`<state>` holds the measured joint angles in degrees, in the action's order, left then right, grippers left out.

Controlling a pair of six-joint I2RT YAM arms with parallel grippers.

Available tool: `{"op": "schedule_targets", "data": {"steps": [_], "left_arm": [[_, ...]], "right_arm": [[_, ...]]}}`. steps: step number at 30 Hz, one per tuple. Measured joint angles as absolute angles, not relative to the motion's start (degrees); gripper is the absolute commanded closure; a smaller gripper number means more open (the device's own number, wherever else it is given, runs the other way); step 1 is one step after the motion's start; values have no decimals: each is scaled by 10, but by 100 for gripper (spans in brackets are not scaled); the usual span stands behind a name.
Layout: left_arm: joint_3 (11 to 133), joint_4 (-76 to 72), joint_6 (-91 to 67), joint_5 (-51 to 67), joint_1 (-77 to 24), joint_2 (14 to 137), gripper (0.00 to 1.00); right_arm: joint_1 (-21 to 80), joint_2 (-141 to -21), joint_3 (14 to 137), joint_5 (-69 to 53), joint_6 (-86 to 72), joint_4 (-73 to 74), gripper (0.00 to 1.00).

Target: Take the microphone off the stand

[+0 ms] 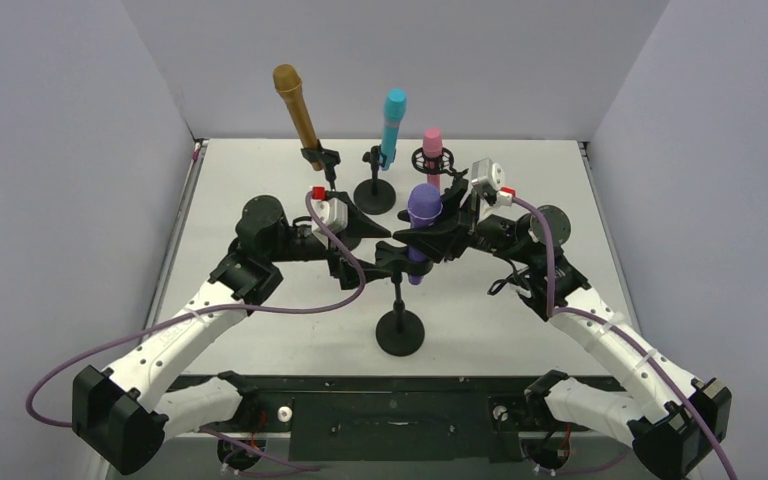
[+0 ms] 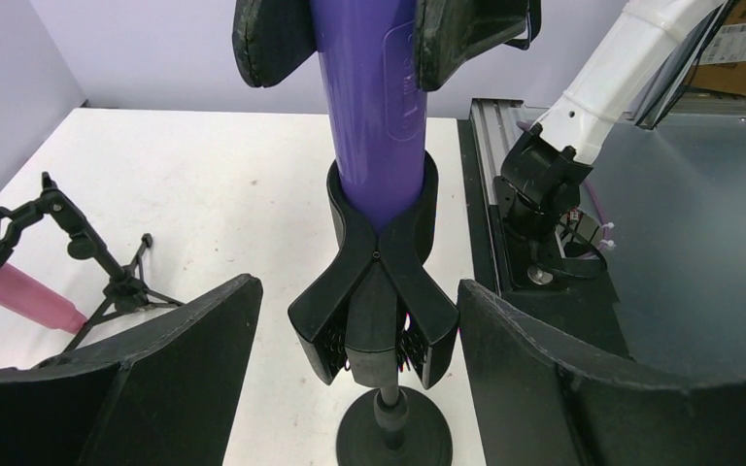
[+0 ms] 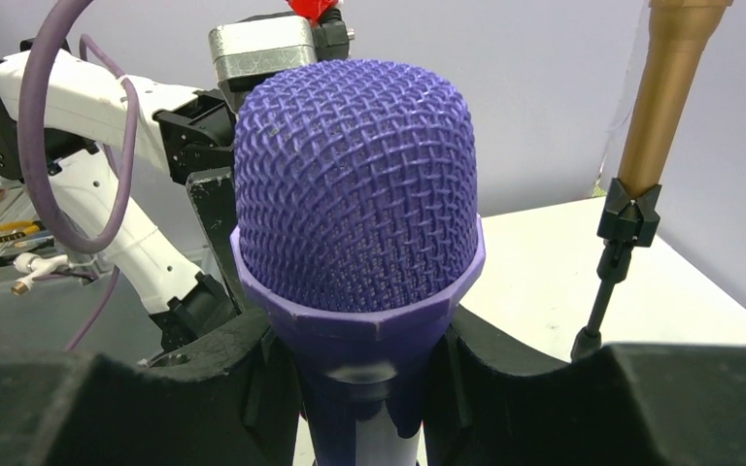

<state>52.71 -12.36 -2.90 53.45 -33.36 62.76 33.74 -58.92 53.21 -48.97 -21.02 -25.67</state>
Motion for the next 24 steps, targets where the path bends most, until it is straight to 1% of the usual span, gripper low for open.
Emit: {"op": "schedule_targets", "data": {"steps": [7,11,13,15,16,17,18,19,20,21,22,24], "left_arm": [[519,-128,-35,541,-334,637,30],[511,-130,-41,543,-334,639,34],[508,-133,-44,544,-334,640,37],[501,-143,-52,545,-334,640,42],[499,-147,-56,546,-334,640,49],[496,-153,-59,547,-334,640,54],[494,-159,-65,550,-334,640,67],[493,-164,-68,549,-334,640,74],[492,-166,-72,549,-334,640,87],[491,-168,-75,549,-334,640,95],[490,-170,-78,549,-334,640,100],[488,-178,-83,549,-334,640,100]], "right_arm": [[337,-589,532,-489,-208,-256,100],[337,-588,530,-489,-206,-257,100],[337,-587,530,-489,-206,-257,100],[337,-586,529,-488,-204,-257,100],[337,-585,529,-486,-204,-257,100],[337,-585,528,-484,-203,-257,100],[337,-584,527,-480,-201,-257,100],[337,-584,526,-478,-200,-256,100],[337,-583,526,-477,-199,-257,100],[337,-582,526,-476,-198,-257,100],[337,-581,526,-474,-197,-257,100],[337,-578,526,-472,-195,-256,100]]}}
